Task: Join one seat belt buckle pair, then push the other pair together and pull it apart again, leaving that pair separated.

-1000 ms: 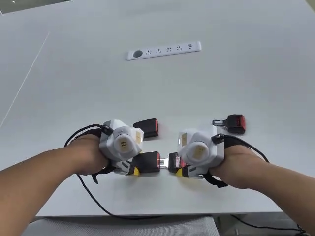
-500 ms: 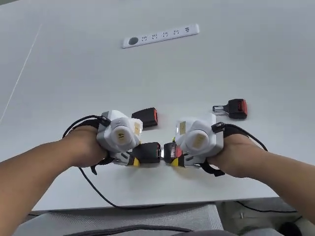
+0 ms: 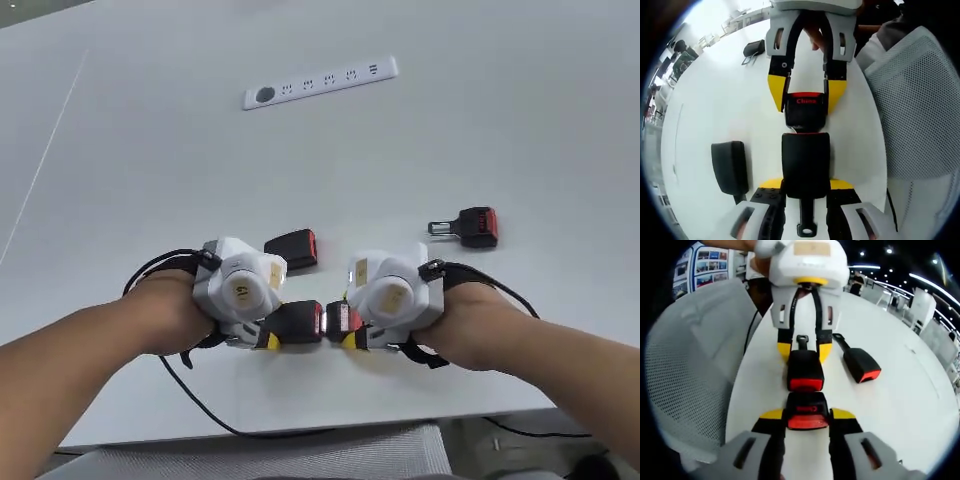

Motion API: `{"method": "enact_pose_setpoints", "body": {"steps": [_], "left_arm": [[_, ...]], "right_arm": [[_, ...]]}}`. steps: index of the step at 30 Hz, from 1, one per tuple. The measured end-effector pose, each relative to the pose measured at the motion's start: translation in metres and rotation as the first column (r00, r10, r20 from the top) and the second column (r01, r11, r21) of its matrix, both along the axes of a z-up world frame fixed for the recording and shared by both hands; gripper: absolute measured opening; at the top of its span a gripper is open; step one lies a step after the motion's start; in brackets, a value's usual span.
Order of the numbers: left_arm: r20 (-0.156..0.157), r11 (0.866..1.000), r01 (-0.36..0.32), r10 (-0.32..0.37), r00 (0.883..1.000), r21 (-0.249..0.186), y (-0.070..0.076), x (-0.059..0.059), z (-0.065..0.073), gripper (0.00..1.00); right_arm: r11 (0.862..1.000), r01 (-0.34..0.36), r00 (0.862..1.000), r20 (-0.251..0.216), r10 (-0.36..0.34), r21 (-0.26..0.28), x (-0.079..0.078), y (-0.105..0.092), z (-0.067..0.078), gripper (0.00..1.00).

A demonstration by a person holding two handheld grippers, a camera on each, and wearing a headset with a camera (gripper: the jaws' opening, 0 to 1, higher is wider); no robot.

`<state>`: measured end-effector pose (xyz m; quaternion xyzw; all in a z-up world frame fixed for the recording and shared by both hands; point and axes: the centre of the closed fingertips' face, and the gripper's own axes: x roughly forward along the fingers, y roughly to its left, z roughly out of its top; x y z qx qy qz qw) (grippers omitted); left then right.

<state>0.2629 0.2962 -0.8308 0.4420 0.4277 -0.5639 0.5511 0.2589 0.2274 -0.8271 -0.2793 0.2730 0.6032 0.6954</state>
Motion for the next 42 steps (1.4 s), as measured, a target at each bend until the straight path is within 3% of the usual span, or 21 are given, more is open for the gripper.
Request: {"method": "enact_pose_setpoints", "body": {"steps": [5,12,25,30,31,35,39,42], "left_arm": [[-0.011,0.998,-0.047,0.047,0.999,-0.045,-0.002,-0.001,0.001,0.30],[-0.002,0.996,-0.056,0.056,0.998,-0.064,-0.006,-0.003,0.001,0.31],[0.014,0.996,-0.066,0.067,0.998,-0.059,-0.005,-0.002,0.002,0.32],[0.019,0.998,-0.062,0.063,0.998,-0.029,-0.005,-0.003,0.002,0.33],[0.022,0.998,-0.063,0.064,0.998,-0.029,-0.005,-0.003,0.002,0.33],[0.043,0.995,-0.087,0.089,0.995,-0.048,-0.003,-0.003,0.004,0.33],[0.060,0.991,-0.111,0.115,0.991,-0.077,-0.003,-0.004,0.015,0.32],[0.059,0.982,-0.131,0.140,0.988,-0.136,-0.009,-0.004,0.033,0.31]], "right_arm": [[0.999,-0.033,0.999,0.004,0.033,0.018,0.004,-0.006,0.002,0.32],[0.999,-0.034,0.999,0.007,0.034,0.003,0.000,-0.008,0.004,0.32],[0.999,-0.034,0.999,0.004,0.034,-0.031,0.001,-0.004,0.006,0.34],[0.995,-0.061,0.997,0.038,0.064,-0.078,0.000,-0.008,0.000,0.35],[0.997,-0.044,0.999,0.023,0.045,-0.056,0.001,-0.005,0.001,0.35],[0.998,-0.035,0.999,0.002,0.035,-0.049,-0.001,-0.006,0.002,0.36],[1.000,0.005,1.000,-0.015,-0.005,-0.001,-0.001,-0.004,0.016,0.37],[1.000,0.007,1.000,-0.003,-0.007,0.011,0.001,-0.005,0.027,0.38]]}}
